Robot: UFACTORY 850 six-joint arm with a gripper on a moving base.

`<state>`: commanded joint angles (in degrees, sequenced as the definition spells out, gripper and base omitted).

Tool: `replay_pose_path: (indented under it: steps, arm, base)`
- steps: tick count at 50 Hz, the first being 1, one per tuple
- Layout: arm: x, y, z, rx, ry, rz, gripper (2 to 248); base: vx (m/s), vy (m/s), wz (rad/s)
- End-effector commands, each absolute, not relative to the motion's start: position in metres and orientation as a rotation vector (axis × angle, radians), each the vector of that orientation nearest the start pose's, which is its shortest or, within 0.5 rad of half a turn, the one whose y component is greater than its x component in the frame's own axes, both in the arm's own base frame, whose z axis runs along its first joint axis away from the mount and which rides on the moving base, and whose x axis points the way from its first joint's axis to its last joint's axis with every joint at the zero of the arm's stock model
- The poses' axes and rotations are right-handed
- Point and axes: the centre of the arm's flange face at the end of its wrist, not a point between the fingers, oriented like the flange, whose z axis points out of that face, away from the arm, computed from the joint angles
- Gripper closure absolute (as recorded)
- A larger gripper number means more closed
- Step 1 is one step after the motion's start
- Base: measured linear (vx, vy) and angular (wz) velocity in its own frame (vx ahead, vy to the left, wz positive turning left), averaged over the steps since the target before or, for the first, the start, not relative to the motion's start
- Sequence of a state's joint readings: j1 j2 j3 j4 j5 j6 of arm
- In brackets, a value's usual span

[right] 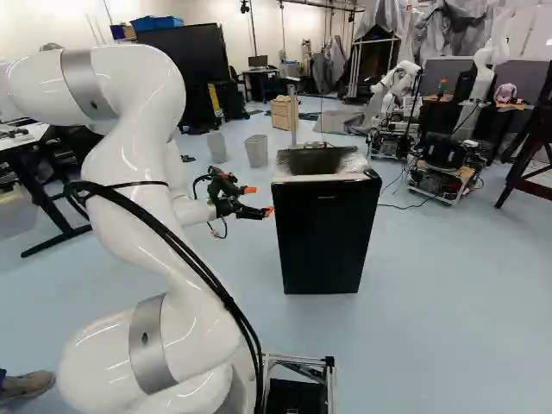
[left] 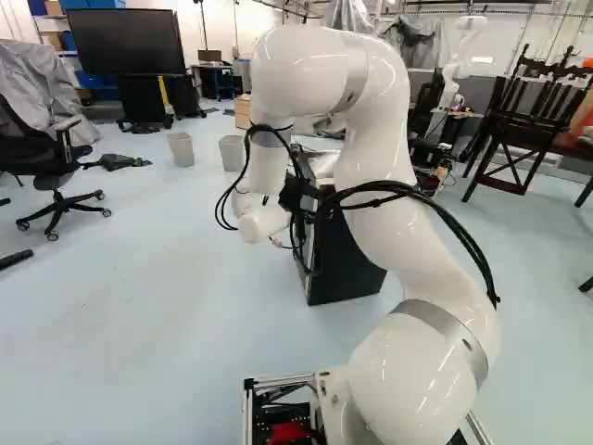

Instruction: Grab a drink from the fridge

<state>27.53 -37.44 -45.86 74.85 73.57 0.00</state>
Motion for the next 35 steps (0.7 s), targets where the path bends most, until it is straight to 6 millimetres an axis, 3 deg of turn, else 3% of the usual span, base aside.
replay_pose_path:
  steps: [35]
  arm:
    - [0.468,0.121,0.254,-2.515,1.358,-2.135,3]
  base:
    - [0.000,0.000,0.000]
